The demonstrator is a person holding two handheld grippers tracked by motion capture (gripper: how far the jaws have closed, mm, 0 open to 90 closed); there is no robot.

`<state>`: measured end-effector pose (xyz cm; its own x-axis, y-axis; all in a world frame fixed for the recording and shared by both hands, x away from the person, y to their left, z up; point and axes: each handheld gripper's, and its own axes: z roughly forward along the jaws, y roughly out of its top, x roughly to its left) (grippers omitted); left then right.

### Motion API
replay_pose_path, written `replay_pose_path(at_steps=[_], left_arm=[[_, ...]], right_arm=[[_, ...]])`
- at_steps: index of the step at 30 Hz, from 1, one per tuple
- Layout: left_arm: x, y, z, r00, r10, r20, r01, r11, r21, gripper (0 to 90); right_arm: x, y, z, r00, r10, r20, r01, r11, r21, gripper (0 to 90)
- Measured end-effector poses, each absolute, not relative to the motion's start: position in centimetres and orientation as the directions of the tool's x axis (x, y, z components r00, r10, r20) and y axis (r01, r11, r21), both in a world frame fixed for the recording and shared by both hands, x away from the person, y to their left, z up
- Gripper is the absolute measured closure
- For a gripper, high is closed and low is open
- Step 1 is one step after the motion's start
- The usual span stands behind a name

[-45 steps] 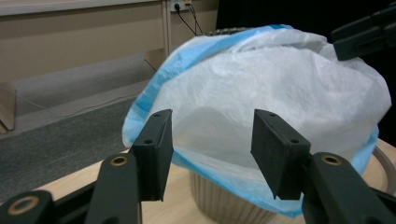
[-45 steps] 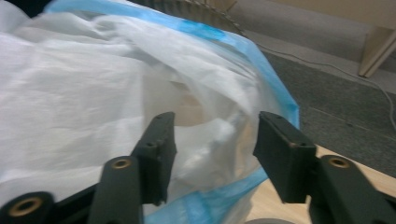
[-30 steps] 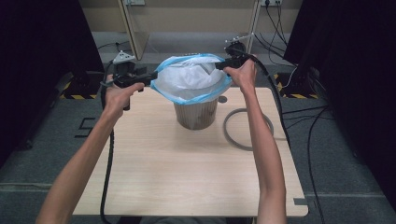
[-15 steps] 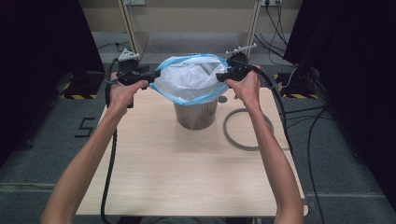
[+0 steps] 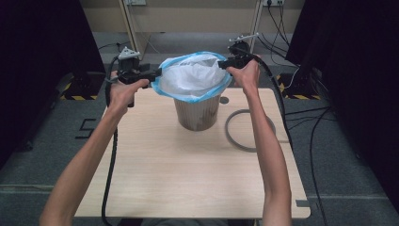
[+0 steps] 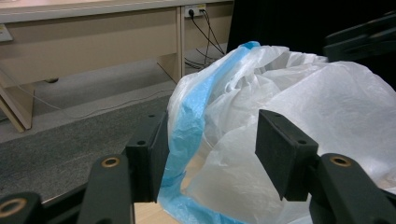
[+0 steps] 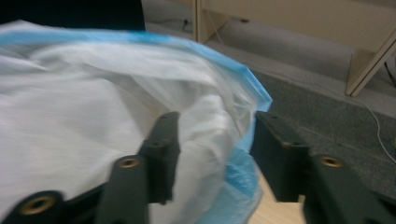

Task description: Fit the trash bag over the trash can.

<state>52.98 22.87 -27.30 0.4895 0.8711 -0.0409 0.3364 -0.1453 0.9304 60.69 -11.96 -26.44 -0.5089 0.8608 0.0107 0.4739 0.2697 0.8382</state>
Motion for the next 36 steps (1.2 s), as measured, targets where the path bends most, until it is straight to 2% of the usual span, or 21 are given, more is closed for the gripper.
replay_pose_path(at_steps=[6,10,13,17,26,29,31,33,36], left_arm=[[53.0,22.5,-27.4,0.491,0.870,-0.043,0.341,-0.146,0.929,43.9],[52.9,22.1,-27.4,0.500,0.865,-0.038,0.339,-0.155,0.928,43.8],[52.9,22.2,-27.5,0.500,0.865,-0.044,0.343,-0.152,0.927,42.8],[53.0,22.6,-27.5,0.491,0.870,-0.045,0.342,-0.146,0.928,42.6],[53.0,22.7,-27.5,0.489,0.871,-0.043,0.347,-0.149,0.926,42.0],[53.0,22.6,-27.5,0.490,0.871,-0.045,0.346,-0.147,0.926,41.9],[53.0,22.6,-27.5,0.490,0.871,-0.041,0.347,-0.152,0.925,41.8],[53.2,22.7,-27.5,0.486,0.873,-0.046,0.347,-0.144,0.927,41.8],[53.4,22.9,-27.8,0.479,0.876,-0.055,0.357,-0.137,0.924,41.7]], right_arm=[[55.7,-10.3,-25.0,-0.559,0.829,-0.001,0.437,0.296,0.849,36.3],[54.1,-9.4,-26.0,-0.557,0.829,-0.059,0.440,0.354,0.826,33.9],[54.5,-9.6,-26.9,-0.526,0.845,-0.094,0.466,0.379,0.800,33.9],[55.6,-10.5,-27.8,-0.501,0.862,-0.081,0.495,0.362,0.790,37.4],[60.2,-12.1,-28.6,-0.509,0.861,-0.005,0.524,0.314,0.792,48.9],[61.6,-12.6,-28.6,-0.509,0.861,0.026,0.530,0.289,0.797,48.4],[61.7,-12.8,-28.3,-0.504,0.863,0.037,0.531,0.276,0.802,44.8],[60.7,-12.7,-27.6,-0.510,0.859,0.041,0.508,0.262,0.821,39.3],[58.4,-12.4,-26.8,-0.524,0.852,0.011,0.472,0.279,0.836,35.6]])
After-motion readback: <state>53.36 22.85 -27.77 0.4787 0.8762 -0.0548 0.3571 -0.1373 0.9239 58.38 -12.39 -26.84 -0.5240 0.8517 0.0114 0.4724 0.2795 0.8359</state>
